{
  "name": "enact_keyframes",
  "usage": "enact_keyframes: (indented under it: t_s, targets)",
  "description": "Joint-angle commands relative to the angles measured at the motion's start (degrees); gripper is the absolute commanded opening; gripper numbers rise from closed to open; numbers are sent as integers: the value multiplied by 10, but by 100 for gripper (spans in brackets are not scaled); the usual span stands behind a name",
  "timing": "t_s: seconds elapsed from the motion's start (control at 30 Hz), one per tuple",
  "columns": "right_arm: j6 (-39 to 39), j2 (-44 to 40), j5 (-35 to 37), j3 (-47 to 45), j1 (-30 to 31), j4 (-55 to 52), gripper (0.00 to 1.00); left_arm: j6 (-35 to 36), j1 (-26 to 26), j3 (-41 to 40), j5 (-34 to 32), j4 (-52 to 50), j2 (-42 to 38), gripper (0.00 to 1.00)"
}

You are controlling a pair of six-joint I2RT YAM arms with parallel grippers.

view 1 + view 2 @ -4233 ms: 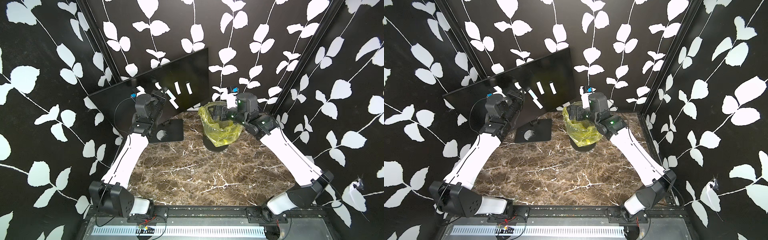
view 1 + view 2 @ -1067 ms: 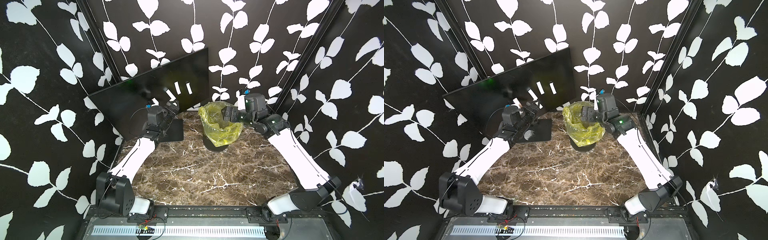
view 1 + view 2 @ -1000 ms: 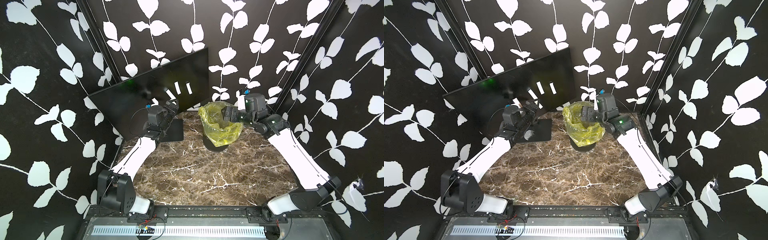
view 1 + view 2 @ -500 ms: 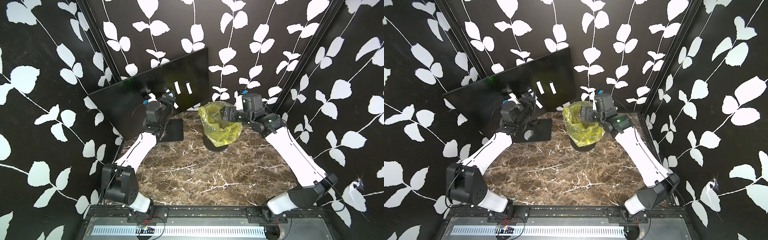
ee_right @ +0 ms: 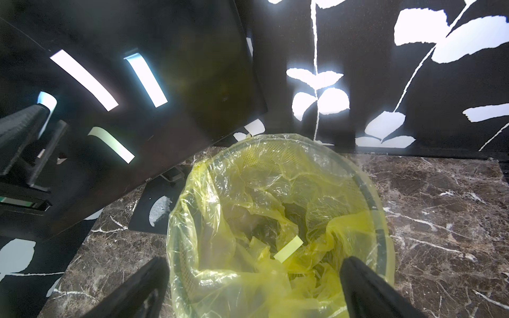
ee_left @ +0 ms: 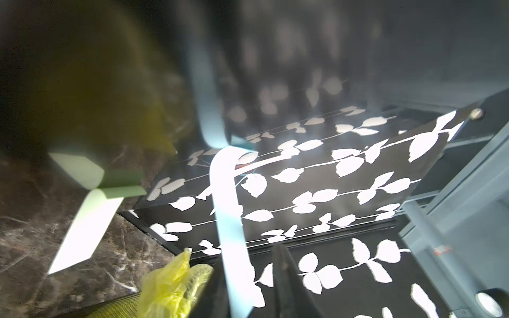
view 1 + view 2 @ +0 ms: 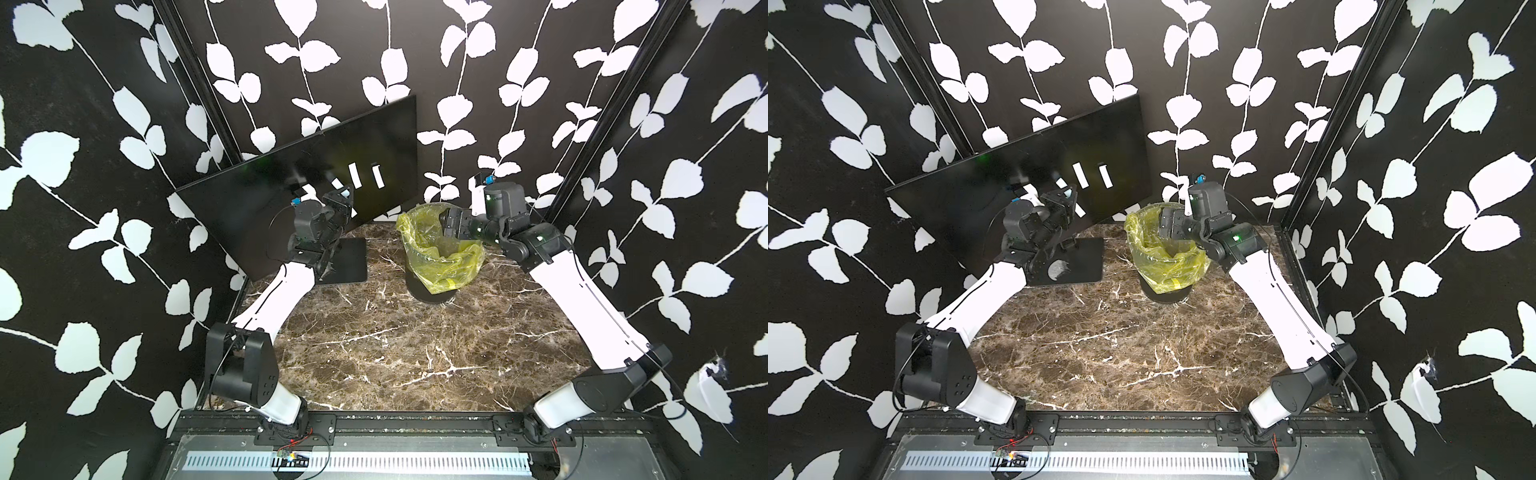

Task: Remove the sticky note from the monitor
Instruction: Tear off the sticky note from the monitor, then place the sticky note in the trash bin.

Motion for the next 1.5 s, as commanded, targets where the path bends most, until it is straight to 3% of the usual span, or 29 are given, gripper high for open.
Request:
enact_keyframes:
  t_s: [0.0,0.1,0.4,0.93,1.3,1.47]
  targets:
    - [-1,10,3,16,3,17,98,-2,12,3,-13,2,-4,10]
    - [0,12,3,16,3,18,98,0,12,-5,-18,1,-10,0]
    - [1,10,4,18,3,12,98,23,9,-26,-38,-11,-46,0]
    - [-1,2,6,14,3,3,98,93,-58,-55,-67,-68,-101,0]
    - [-12,-24,56,22,-39,-36,98,372,-196,213,30,-378,3,0]
    - [-14,-39,54,13,-57,-38,98,526,-247,374,24,-594,101,0]
